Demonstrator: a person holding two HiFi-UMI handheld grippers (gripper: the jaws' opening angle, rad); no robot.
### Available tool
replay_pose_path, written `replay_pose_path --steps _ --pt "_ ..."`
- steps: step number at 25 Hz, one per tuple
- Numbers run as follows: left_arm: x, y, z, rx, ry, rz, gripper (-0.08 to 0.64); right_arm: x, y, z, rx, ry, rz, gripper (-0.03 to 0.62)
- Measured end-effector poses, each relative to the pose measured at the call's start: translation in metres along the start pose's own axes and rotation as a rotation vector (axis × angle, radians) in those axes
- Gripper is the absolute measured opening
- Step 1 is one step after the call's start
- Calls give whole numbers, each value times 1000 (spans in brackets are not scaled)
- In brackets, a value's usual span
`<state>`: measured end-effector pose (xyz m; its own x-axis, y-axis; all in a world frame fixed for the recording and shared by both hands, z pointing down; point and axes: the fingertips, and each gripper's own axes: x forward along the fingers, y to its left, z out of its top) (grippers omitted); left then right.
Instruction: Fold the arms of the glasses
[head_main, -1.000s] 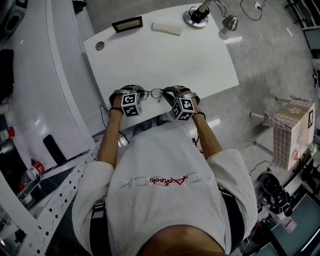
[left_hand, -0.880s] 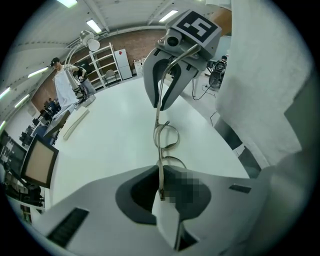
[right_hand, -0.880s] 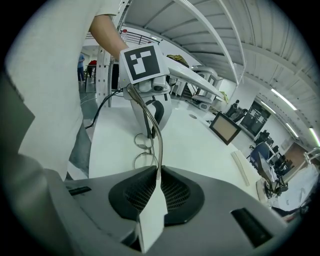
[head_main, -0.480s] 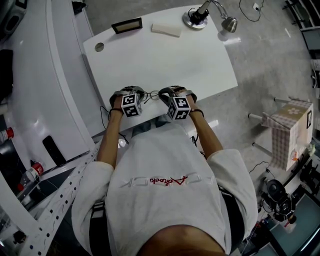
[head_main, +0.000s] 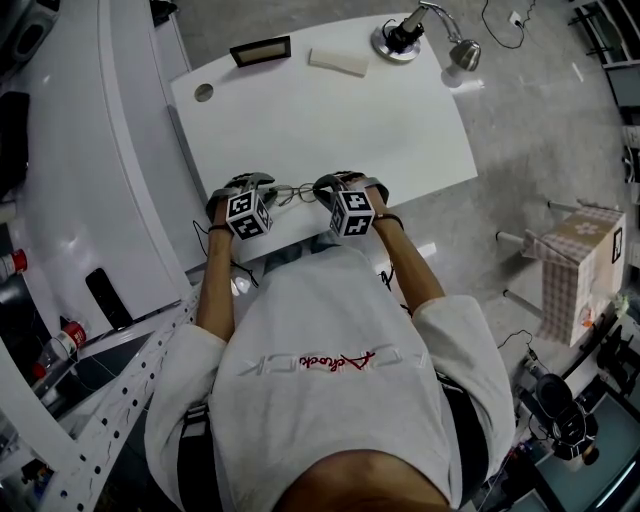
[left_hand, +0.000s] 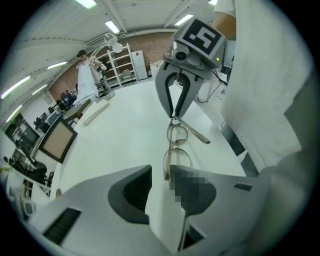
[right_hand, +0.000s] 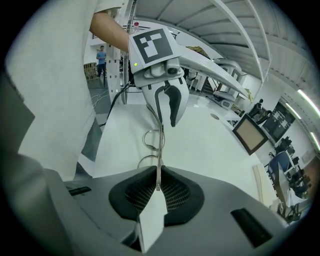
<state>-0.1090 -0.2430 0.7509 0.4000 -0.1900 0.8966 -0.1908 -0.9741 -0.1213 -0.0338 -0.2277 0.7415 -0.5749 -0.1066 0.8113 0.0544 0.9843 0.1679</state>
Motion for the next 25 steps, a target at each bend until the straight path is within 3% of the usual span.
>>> replay_pose_path --steps 5,9,12,19,25 --pt "-40 22 -20 -186 -13 143 138 6 1 3 -18 21 15 54" --pt "-60 38 -18 -238 -80 244 124 13 2 4 -30 55 31 54" --pt "-67 44 -9 -276 -142 276 123 22 6 -1 -59 104 47 52" --pt "-73 38 11 -291 -219 287 118 26 4 4 -83 105 27 54" --pt "-77 39 20 -279 -245 297 118 12 -8 19 -71 51 -67 92"
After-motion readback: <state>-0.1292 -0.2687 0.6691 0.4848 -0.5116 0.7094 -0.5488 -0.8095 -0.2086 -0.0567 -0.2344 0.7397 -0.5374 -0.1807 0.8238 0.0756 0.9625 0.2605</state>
